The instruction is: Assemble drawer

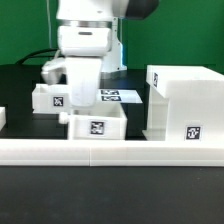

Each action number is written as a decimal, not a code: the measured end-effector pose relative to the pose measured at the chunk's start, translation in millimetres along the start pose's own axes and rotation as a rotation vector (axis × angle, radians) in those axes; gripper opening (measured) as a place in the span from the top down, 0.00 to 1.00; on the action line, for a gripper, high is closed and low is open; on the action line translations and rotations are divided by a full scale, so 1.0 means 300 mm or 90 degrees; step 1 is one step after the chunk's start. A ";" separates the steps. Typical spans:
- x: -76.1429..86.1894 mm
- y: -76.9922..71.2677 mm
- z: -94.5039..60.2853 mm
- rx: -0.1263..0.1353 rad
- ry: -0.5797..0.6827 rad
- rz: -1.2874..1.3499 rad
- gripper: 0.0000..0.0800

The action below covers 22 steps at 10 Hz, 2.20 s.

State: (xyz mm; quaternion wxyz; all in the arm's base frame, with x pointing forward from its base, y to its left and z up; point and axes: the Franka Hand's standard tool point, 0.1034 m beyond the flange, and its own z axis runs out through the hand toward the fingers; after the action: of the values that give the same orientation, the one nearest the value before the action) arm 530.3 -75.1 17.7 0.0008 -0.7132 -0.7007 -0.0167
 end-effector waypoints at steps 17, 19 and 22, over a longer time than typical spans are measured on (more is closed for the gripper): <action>0.125 0.029 0.017 0.056 0.007 -0.017 0.95; 0.145 0.037 0.019 0.039 0.009 -0.022 0.95; 0.179 0.052 0.017 0.017 0.012 -0.010 0.95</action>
Offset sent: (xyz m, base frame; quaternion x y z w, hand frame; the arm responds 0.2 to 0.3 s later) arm 0.0132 0.0190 0.0002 0.0032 -0.0372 -0.0279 0.9989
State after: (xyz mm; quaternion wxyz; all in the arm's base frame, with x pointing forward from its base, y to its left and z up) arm 547.0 -21.5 14.4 0.0171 -0.7074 -0.7065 -0.0139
